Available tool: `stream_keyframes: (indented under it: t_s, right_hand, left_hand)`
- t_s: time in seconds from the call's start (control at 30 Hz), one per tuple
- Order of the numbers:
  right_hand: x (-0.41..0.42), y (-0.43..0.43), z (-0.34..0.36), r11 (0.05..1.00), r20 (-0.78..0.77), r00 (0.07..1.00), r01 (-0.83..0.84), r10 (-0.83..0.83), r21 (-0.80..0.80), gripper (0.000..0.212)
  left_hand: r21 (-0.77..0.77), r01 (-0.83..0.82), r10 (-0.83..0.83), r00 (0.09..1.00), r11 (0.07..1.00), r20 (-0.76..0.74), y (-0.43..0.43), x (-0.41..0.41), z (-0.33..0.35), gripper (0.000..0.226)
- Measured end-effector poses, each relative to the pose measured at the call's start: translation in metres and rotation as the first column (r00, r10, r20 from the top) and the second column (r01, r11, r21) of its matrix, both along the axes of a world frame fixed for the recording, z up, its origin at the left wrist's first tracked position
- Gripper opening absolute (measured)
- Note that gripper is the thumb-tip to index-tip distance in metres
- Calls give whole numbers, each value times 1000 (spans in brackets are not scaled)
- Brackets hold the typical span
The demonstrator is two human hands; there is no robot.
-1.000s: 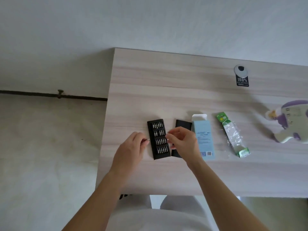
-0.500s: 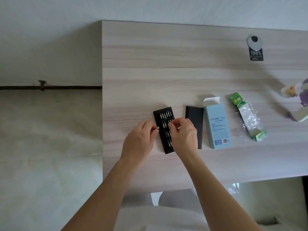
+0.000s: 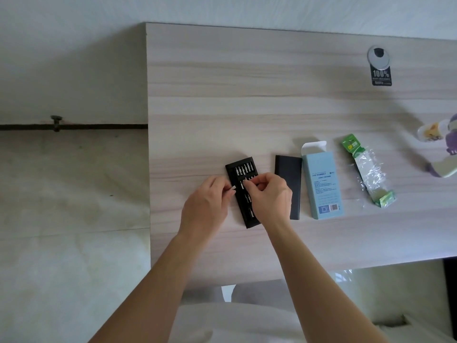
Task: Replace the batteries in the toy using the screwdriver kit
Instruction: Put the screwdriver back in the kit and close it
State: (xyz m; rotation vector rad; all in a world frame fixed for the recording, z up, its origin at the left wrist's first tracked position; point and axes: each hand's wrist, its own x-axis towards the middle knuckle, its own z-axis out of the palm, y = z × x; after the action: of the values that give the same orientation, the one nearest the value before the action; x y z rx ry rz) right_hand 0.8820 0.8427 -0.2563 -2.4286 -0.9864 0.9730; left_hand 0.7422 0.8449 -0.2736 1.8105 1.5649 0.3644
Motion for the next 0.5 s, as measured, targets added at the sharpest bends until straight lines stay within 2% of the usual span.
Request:
stream_keyframes:
  t_s: [0.23,0.5]
  right_hand:
    - [8,4,2,999,-62,998,2,-5,-50,6]
    - [18,6,6,999,-98,995,-34,30,-35,15]
  left_hand:
    - [-15,-17,17,999,1000,-49,-2,4,-2,12]
    - [-22,-37,35,996,999,-87,-1,9,1,14]
